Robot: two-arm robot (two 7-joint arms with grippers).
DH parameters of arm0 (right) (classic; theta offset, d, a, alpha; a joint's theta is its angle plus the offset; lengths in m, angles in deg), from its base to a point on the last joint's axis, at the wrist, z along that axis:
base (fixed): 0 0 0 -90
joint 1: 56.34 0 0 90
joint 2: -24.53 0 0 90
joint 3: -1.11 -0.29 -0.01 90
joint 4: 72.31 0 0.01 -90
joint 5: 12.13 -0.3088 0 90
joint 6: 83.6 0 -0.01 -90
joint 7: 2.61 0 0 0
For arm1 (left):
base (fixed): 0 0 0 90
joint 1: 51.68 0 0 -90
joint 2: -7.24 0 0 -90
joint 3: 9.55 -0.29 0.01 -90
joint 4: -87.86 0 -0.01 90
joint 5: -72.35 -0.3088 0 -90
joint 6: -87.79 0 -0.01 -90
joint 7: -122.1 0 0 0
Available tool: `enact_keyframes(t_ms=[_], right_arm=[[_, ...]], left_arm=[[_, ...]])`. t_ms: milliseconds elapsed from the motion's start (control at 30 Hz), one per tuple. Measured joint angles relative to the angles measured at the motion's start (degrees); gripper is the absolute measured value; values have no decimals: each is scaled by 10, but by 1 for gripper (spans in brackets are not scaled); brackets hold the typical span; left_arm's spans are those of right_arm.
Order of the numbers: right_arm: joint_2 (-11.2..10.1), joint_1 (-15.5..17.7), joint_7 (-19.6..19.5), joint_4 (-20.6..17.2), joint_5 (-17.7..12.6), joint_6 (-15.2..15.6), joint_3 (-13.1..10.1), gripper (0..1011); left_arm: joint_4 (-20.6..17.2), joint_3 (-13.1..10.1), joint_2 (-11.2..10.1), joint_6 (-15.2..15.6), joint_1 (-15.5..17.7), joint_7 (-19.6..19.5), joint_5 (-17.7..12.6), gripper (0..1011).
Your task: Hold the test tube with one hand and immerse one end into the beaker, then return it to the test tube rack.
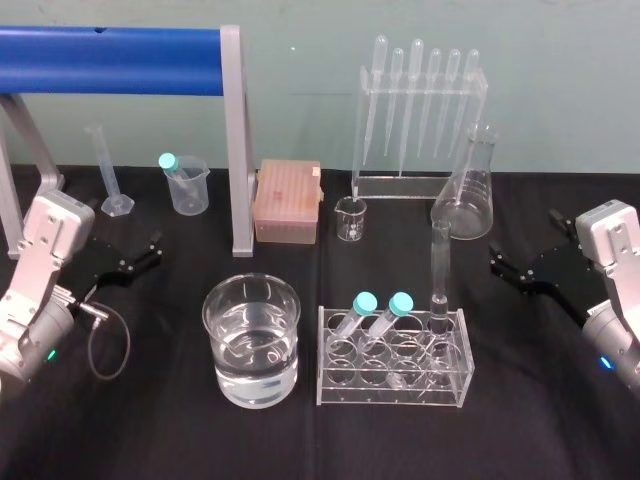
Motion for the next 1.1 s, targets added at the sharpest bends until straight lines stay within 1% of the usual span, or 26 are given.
enact_keyframes(t_ms=[167,233,267,333,367,467,500,567,600,667,700,800,833,867,900,1000,1067,1100], right_arm=[[0,0,1,0,0,0,-1,1000],[0,2,6,-2,-8,2,-8,1000],[0,6,21,-11,-32,3,-23,1000],[-1,12,37,-20,-59,2,-37,1000],[-3,20,59,-34,-92,-1,-56,1000],[-5,33,96,-56,-148,-10,-86,1000],[-7,40,124,-69,-183,-16,-102,1000],[-8,46,152,-84,-213,-20,-117,1000],[-10,52,182,-96,-240,-24,-127,1000],[-11,56,211,-107,-263,-26,-134,1000],[-13,58,238,-116,-281,-26,-138,1000],[-16,61,279,-126,-302,-25,-140,1000],[-18,62,304,-130,-311,-23,-138,1000],[-19,62,314,-131,-314,-21,-136,1000],[-20,62,334,-133,-318,-16,-132,1000],[-23,60,358,-133,-319,-4,-122,1000],[-24,57,364,-131,-318,5,-115,1000],[-24,53,366,-128,-317,15,-109,1000]], left_arm=[[0,0,0,0,0,0,0,1000],[0,0,0,0,0,0,0,1000],[0,0,0,0,0,0,0,1000],[0,0,0,0,0,0,0,1000],[0,0,0,0,0,0,0,1000],[0,0,0,0,0,0,0,1000],[0,0,0,0,0,0,0,1000],[0,0,0,0,0,0,0,1000],[0,0,0,0,0,0,0,1000],[0,0,0,0,0,0,0,1000],[0,0,0,0,0,0,0,1000],[0,0,0,0,0,0,0,1000],[0,0,0,0,0,0,0,1000],[0,0,0,0,0,0,0,1000],[0,0,0,0,0,0,0,1000],[0,0,0,0,0,0,0,1000],[0,0,0,0,0,0,0,1000],[0,0,0,0,0,0,0,1000]])
